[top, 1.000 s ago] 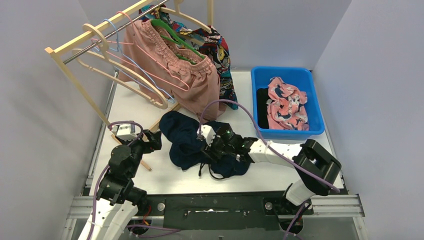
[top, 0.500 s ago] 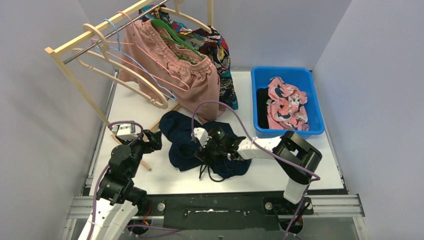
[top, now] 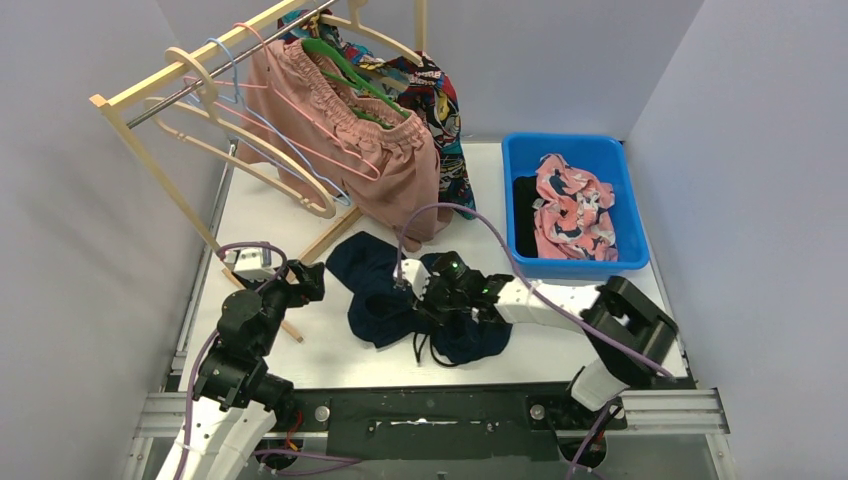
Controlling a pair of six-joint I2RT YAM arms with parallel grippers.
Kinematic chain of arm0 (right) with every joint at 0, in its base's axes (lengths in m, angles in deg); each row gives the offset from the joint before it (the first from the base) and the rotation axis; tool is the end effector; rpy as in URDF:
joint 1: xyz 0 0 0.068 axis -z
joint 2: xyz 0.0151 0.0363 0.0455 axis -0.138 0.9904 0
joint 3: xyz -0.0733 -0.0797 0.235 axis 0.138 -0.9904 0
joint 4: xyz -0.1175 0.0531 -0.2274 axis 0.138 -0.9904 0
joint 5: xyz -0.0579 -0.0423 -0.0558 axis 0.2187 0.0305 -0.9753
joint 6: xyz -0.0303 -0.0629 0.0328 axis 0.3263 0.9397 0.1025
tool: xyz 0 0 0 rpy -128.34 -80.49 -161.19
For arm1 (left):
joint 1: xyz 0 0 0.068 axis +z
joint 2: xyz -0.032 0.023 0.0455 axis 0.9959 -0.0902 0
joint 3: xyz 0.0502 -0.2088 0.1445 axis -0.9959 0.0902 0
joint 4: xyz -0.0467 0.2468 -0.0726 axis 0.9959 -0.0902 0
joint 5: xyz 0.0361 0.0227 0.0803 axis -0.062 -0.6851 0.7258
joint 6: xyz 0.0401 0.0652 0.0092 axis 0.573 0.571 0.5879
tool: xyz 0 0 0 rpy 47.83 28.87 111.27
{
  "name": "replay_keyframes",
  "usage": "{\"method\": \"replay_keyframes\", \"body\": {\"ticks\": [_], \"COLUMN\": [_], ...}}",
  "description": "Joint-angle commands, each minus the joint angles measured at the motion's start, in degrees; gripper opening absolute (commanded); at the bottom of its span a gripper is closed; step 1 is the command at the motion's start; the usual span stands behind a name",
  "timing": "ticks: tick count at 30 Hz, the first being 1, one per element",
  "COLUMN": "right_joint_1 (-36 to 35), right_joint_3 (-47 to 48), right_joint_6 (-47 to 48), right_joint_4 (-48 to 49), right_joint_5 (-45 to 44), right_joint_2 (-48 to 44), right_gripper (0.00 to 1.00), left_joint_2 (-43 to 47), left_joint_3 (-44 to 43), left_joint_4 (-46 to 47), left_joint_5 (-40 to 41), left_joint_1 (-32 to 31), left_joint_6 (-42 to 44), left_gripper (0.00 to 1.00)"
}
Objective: Remove the shorts from the hanger
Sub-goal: Pick up the shorts at the center of the board.
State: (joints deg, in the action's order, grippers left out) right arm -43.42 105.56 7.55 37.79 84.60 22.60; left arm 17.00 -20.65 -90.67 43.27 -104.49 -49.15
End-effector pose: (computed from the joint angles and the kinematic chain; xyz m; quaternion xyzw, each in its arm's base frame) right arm 0.1917 0.2796 0.1288 -0.5356 0.7408 0.2927 0.2805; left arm 0.1507 -0.0394 0.2594 -0.0829 0.7578 -0.1539 0.6286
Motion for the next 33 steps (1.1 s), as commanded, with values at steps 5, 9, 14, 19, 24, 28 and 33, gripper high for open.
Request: {"method": "replay_keyframes", "body": {"ticks": [5, 9, 14, 19, 24, 28, 33], "right_joint_1": [-0.4, -0.6, -0.7, -0.7, -0.5, 0.7, 2.7], "right_joint_3": [-8.2, -13.4, -17.4, -18.6, -17.2, -13.6, -6.4], "right_joint_6": [-0.2, -0.5, -2.3, -5.2, -10.5, -17.8, -25.5], "right_joint_4": [13.1, 18.4, 22.0, 24.3, 21.6, 15.1, 3.7], "right_joint_5": [-0.4, -3.3, -10.6, -17.3, -29.6, -40.0, -46.7], "right_joint_2": [-23.2, -33.5, -43.3, -48.2, -49.9, -48.8, -46.0], "right_gripper": [0.00, 0.00, 0.00, 0.00, 0.00, 0.00, 0.00], "left_joint_2": [1.4, 1.7, 1.7, 2.0, 1.7, 1.4, 1.5], "left_joint_3": [-2.3, -2.2, -2.2, -2.1, -1.9, -2.0, -1.9], "left_joint_4": [2.4, 2.4, 2.4, 2.7, 2.9, 2.9, 2.9], "left_joint_5": [-0.4, -0.4, -0.5, -0.4, -0.6, -0.6, -0.5], "left_joint_1": [0.1, 0.1, 0.1, 0.1, 0.1, 0.1, 0.1], "left_joint_6": [-0.1, -0.2, -0.1, -0.1, -0.1, 0.0, 0.0], "left_gripper": [0.80, 0.80, 0.80, 0.80, 0.80, 0.80, 0.80]}}
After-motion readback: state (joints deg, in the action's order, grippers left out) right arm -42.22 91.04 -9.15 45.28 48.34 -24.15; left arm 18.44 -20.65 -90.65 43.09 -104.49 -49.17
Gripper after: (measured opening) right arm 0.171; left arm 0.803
